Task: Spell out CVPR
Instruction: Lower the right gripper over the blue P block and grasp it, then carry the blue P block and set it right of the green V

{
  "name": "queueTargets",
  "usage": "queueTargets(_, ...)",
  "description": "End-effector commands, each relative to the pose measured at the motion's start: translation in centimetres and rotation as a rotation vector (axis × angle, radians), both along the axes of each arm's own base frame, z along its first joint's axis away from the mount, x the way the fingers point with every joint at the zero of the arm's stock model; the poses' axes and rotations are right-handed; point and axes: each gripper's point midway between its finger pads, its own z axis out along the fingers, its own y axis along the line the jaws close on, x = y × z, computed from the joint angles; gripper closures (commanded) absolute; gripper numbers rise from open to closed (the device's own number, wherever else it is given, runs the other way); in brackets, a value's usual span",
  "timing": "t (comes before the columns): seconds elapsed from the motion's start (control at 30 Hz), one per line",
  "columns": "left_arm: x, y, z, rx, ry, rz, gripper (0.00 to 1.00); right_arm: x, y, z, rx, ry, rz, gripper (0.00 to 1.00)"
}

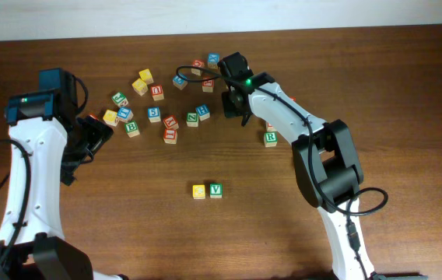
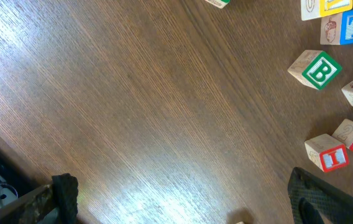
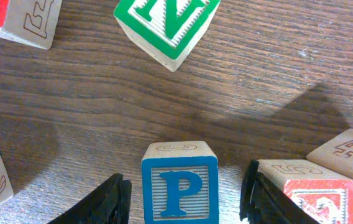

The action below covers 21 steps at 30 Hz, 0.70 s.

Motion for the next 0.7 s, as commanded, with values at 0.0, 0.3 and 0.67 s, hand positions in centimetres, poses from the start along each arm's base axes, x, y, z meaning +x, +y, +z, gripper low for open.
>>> queueTargets(0.0,-0.1,0.2,-0.1,0.000,0.002,0.017,0.01,0.2,-0.4,-1.0,-0.014,0.003,-0.017,0.58)
queueTargets(0.3,-0.1,0.2,-0.1,0.000,0.002,0.017,0.01,0.3,0.2,-0.5,0.014,0.005,-0.006,0.74)
queueTargets(0.67,-0.1,0.2,-0.1,0.000,0.002,0.017,0.01,-3.6,-0.6,15.5,0.097,-0.065,0.018,0.81)
